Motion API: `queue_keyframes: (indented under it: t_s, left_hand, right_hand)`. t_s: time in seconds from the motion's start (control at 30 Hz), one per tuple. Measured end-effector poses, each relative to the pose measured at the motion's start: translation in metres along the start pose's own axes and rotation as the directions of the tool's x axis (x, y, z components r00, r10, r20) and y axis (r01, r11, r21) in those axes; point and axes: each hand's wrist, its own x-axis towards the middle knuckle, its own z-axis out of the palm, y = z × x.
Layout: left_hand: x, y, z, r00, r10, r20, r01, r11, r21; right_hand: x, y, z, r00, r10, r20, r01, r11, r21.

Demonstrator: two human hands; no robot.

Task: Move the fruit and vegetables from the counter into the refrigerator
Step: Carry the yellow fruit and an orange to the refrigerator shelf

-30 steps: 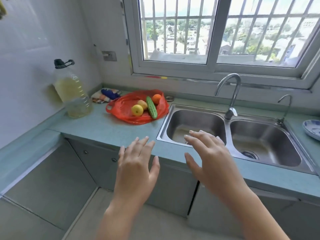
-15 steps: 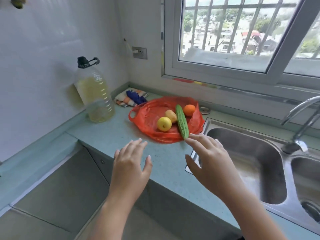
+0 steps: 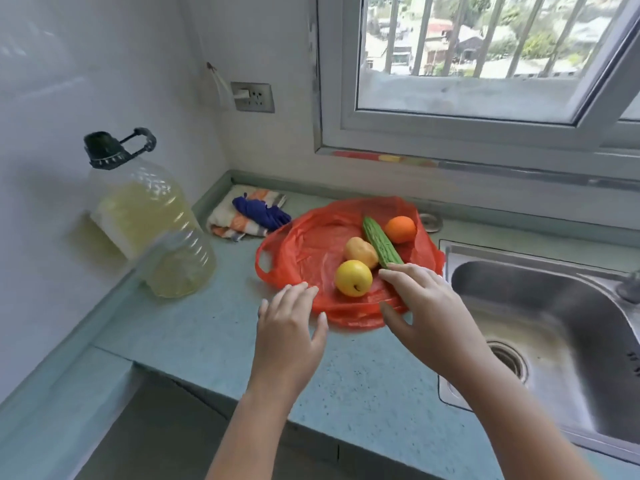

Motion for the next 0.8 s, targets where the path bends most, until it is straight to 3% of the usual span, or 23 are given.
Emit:
queue_keyframes:
  t_s: [0.17, 0.63, 0.8]
  left_hand:
    - [0.048, -0.005, 0.032, 0.994, 0.041, 0.104, -0.029, 0.993, -0.110]
    - [0.136, -0.014, 0.123, 0.948, -0.032, 0.317, 0.127, 0.951, -0.283]
    - [0.151, -0.018, 0.143, 0.931, -0.052, 0.360, 0.162, 0.945, -0.283]
  right_hand:
    - [0.032, 0.036, 0.014, 0.998, 0.065, 0.008, -0.064, 0.996, -0.062]
    - [0.132, 0.162, 0.090, 0.944, 0.264, 0.198, -0.248, 0.963, -0.102]
    - [0.162, 0.191, 0.113, 0.921, 0.348, 0.172, -0.336, 0.937, -0.100]
